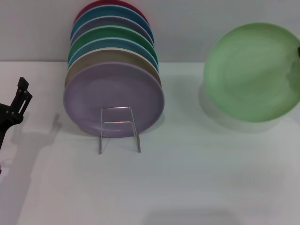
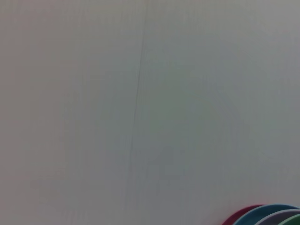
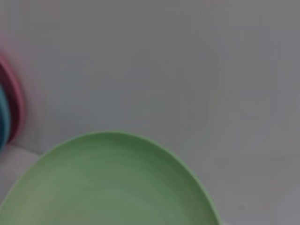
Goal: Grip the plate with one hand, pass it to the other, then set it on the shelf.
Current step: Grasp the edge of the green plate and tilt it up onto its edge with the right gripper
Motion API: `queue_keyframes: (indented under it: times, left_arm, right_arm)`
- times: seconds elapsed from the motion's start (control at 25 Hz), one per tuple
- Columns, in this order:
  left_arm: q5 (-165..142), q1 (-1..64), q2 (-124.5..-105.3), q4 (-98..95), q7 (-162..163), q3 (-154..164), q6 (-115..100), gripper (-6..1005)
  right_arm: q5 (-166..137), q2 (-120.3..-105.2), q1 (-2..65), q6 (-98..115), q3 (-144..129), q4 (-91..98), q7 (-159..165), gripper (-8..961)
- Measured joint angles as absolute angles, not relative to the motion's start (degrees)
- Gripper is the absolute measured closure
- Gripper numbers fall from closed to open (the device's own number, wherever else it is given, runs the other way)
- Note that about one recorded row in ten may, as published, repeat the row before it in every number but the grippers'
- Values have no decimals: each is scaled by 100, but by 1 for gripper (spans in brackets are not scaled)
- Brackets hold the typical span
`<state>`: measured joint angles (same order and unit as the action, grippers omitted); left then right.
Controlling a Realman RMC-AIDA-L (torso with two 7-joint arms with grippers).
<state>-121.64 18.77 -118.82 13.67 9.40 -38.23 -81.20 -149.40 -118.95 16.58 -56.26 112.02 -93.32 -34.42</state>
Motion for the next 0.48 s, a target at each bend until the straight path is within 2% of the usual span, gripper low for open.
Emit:
queue_keyframes:
  times: [0.48]
  left_arm:
    - [-12164, 1898, -11875, 1413, 940, -3903, -8146, 241]
  right_arm:
    - [-14988, -11923, 1015, -3015, 10116, -8733, -3443, 935]
